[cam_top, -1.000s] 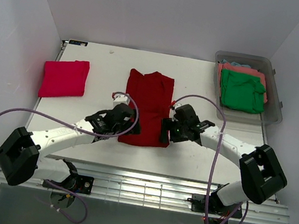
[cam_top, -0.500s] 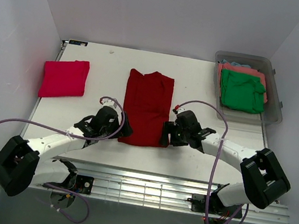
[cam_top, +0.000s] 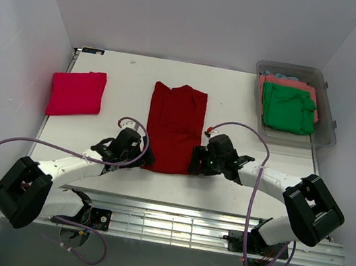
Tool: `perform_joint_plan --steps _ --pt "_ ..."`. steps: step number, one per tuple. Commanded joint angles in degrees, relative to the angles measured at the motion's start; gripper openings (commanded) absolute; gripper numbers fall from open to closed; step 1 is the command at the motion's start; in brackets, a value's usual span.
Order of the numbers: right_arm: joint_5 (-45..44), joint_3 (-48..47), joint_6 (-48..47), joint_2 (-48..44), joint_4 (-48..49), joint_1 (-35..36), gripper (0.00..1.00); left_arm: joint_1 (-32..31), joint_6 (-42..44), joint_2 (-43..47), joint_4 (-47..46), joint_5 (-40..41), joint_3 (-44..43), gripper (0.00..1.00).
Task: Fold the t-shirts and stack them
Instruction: Fold the tshirt
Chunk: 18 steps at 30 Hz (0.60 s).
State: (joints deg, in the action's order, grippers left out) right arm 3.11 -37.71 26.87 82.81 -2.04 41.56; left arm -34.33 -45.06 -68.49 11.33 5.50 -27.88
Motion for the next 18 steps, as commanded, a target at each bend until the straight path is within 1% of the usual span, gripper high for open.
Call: perform_joint_plan --steps 1,9,12,15,16,17,18 --pt "-0.13 -0.96 0.72 1.74 1.34 0.89 0.75 0.22 -1.35 -0.42 0.10 -0.40 1.33 0.98" --pt "-0.65 -1.31 0.90 2.80 1.34 2.12 0.74 0.22 -1.52 -1.65 -0.96 -0.93 1.34 0.96" --pt "-0.92 -1.57 0.90 2.80 1.34 2.30 0.74 0.22 -1.52 -2.70 -1.05 -1.19 1.34 0.92" --pt "-1.44 -1.75 0.73 2.54 1.17 2.47 0.73 0.22 -1.35 -4.46 -0.70 -1.28 1.42 0.68" --pt "-1.62 -1.75 0.64 2.45 1.08 2.56 0.70 0.22 -1.44 -4.98 -0.44 -1.19 1.42 0.62" --pt "-1.71 -1.75 0.55 2.45 0.82 2.56 0.67 0.22 -1.44 -5.42 -0.09 -1.19 1.42 0.53" --pt "-1.71 -1.75 0.46 2.45 0.81 2.65 0.61 0.14 -1.52 -6.12 0.27 -0.84 1.42 0.48"
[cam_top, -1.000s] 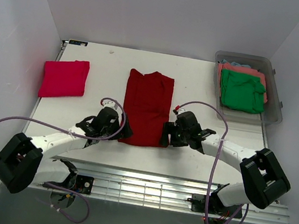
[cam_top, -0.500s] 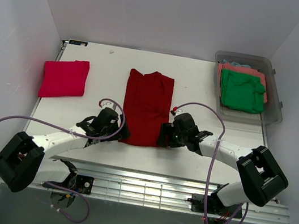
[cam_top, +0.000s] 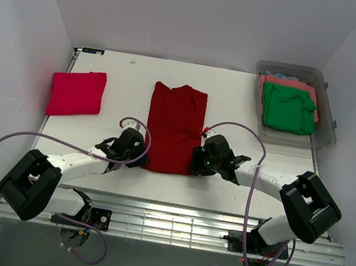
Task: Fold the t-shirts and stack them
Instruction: Fold the tshirt
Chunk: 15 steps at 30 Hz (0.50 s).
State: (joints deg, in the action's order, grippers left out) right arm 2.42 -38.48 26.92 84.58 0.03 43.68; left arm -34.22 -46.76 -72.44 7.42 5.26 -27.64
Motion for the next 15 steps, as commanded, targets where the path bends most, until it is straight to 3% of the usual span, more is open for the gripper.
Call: perform_joint_plan --steps 1,4,5,6,8,12,15 --pt "-1.10 -0.98 0.24 0.68 -1.44 0.61 0.47 0.11 0.18 -2.52 4.44 -0.51 1.10 0.44" --pt "-1.27 -0.81 0.07 1.03 -1.53 0.97 0.31 0.12 0.36 -3.84 4.97 -0.42 0.92 0.26" --pt "-1.27 -0.72 -0.20 1.12 -1.53 1.14 0.29 0.12 0.53 -4.28 5.32 -0.34 0.83 0.17" --pt "-1.27 -0.72 -0.37 1.29 -1.53 1.58 0.27 0.12 0.53 -5.24 5.41 -0.16 0.74 0.00" --pt "-2.06 -0.55 -0.64 1.73 -1.88 2.46 0.08 0.03 0.88 -6.21 5.50 -0.25 0.74 0.00" --pt "-2.15 -0.28 -0.99 1.82 -3.28 4.73 0.08 -1.72 1.32 -4.99 6.29 -0.51 0.66 0.00" --pt "-5.83 0.68 0.49 -0.37 -6.35 8.86 0.08 -6.99 -1.38 -1.39 10.67 1.94 -0.04 0.00"
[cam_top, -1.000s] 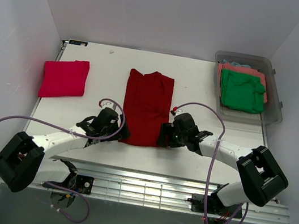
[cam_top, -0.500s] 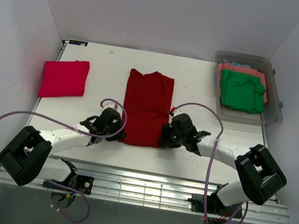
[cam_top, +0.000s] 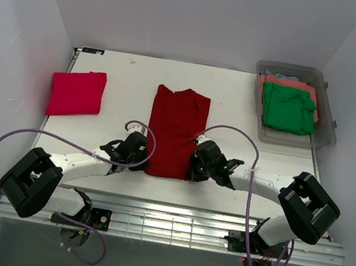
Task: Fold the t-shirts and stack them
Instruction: Fold the tshirt
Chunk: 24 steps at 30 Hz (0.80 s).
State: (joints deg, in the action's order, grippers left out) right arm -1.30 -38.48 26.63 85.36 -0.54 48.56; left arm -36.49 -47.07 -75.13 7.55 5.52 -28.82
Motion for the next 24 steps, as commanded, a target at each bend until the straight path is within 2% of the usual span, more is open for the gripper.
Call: perform_joint_plan --steps 1,4,8,11,17,24 --pt "-3.43 1.21 1.57 -2.12 -7.27 5.05 0.08 -6.30 -2.23 2.35 11.86 2.91 1.05 0.00" --pt "-5.11 3.23 6.39 -6.42 -9.74 9.79 0.08 -13.50 -8.10 6.74 17.65 3.88 1.31 0.00" --pt "-9.15 3.94 12.99 -14.32 -15.89 17.95 0.08 -17.29 -13.57 13.86 22.58 4.59 1.93 0.00" --pt "-12.40 1.75 16.07 -17.76 -21.86 21.22 0.08 -18.26 -14.89 18.52 26.70 6.08 -0.08 0.00" --pt "-19.52 -7.82 14.86 -19.01 -31.45 22.02 0.08 -18.62 -13.41 23.10 32.26 13.80 -9.57 0.00" --pt "-29.81 -16.09 10.90 -16.64 -33.83 19.74 0.08 -18.53 -7.00 18.98 28.58 24.44 -17.31 0.00"
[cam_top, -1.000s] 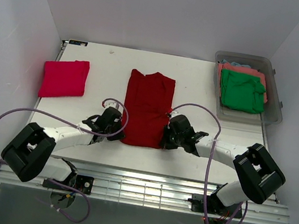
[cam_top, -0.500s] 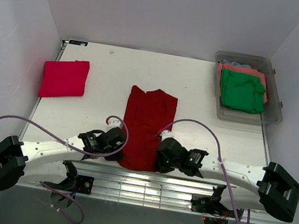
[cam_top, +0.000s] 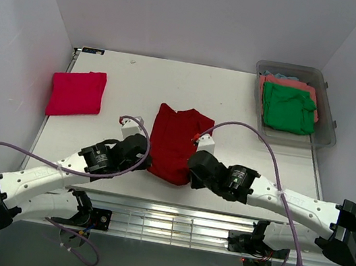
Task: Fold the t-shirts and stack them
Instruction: Fold the tshirt
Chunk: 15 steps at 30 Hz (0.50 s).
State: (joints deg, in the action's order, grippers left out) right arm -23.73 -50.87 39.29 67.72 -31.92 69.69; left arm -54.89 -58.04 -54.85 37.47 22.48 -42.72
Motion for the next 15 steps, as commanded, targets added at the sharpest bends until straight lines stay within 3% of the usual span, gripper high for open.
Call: perform_joint_plan --steps 1,7,15 --pt "-8.52 -4.49 -2.89 1.35 -2.36 -2.01 0.08 -0.13 4.95 -1.75 -2.22 8.45 -4.12 0.00" --pt "-9.59 -9.07 -10.09 5.40 -0.78 -8.86 0.08 3.55 12.06 -5.53 -11.87 10.83 -4.40 0.00" --pt "-5.99 -10.21 -16.69 9.44 5.11 -18.62 0.08 13.40 20.24 -11.23 -26.56 1.54 -2.19 0.00"
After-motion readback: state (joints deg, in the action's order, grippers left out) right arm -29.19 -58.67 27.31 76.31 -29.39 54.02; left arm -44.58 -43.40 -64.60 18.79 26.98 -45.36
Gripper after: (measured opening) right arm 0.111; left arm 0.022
